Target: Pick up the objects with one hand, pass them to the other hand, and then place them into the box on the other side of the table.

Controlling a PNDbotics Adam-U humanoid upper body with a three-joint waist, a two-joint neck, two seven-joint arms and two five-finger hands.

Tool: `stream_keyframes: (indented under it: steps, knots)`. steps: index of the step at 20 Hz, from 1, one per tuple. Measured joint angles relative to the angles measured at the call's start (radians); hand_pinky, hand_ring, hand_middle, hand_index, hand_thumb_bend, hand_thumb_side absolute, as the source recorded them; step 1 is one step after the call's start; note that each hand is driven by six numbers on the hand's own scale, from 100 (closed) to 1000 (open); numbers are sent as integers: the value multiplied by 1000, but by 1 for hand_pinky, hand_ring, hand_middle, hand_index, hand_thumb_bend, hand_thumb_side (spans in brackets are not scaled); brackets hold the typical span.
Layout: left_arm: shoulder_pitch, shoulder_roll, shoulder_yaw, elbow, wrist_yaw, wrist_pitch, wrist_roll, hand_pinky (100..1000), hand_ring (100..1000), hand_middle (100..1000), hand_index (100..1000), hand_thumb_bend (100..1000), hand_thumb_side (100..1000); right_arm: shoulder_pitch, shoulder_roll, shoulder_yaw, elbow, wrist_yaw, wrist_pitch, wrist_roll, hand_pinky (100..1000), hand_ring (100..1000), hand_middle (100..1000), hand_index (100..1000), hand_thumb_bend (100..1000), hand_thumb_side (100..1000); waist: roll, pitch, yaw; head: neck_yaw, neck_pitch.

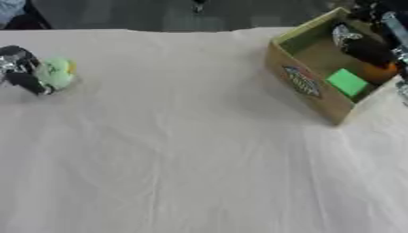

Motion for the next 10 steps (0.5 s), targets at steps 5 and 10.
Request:
stream_keyframes:
  steps: [5,10]
  knots:
    - [0,1,-16,-25,17,-20,23,532,527,449,511,298,100,4,0,0,0,0,0,0,1000,968,823,973,100,533,0,0,2,-4,0]
    - [4,21,-40,-97,47,-43,13,517,509,434,489,305,100,10,0,0,0,0,0,-1,1000,968,822,973,100,532,1,0,8,-11,0]
